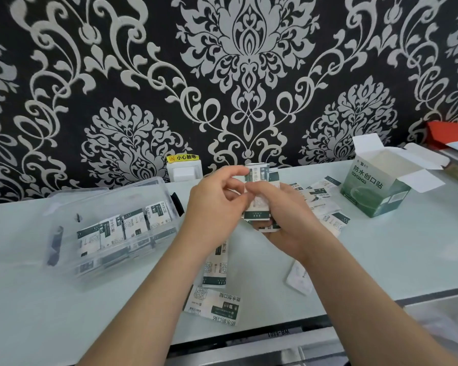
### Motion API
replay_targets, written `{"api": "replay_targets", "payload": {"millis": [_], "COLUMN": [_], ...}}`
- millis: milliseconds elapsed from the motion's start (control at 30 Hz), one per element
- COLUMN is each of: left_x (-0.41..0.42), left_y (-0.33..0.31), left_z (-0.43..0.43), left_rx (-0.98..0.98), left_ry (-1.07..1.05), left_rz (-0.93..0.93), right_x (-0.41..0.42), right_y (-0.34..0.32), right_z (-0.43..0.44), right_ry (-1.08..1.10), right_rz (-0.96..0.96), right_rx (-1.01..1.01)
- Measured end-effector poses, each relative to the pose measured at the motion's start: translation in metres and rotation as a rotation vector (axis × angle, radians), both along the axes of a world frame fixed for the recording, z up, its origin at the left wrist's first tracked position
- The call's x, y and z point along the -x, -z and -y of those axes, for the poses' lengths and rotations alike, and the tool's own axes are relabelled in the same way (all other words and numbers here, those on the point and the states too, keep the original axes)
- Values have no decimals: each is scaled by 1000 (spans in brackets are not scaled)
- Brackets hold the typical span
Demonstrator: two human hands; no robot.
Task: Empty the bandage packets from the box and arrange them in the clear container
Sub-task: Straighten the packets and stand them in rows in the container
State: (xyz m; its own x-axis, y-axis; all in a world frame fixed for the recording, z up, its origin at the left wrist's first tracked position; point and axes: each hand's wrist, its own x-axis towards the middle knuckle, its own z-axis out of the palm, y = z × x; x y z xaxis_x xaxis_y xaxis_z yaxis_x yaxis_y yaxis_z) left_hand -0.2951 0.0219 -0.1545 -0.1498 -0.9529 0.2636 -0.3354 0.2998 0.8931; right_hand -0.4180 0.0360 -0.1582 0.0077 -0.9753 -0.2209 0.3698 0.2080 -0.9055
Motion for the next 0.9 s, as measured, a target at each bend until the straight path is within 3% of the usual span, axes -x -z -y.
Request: {"api": "replay_targets", "payload": {"millis": [100,200,333,400,900], "left_x": [-7,-29,-57,-63,-50], "left_y": [-3,-8,0,9,28], "left_z": [-6,-12,-26,-34,-16], "left_rx": [61,-20,-145,-165,-89], "left_ry": [35,162,525,604,336], "left_rz": [181,354,916,1034,907], "right_x": [-2,-2,-2,-2,-3], "right_y": [1,2,5,7,10], "right_z": [0,-1,-4,-6,-5], "right_ry": [-17,-17,-48,-39,-61], "right_rz": [-49,-59,22,7,-110], "right_rx": [-42,-69,-114,-138,-172]}}
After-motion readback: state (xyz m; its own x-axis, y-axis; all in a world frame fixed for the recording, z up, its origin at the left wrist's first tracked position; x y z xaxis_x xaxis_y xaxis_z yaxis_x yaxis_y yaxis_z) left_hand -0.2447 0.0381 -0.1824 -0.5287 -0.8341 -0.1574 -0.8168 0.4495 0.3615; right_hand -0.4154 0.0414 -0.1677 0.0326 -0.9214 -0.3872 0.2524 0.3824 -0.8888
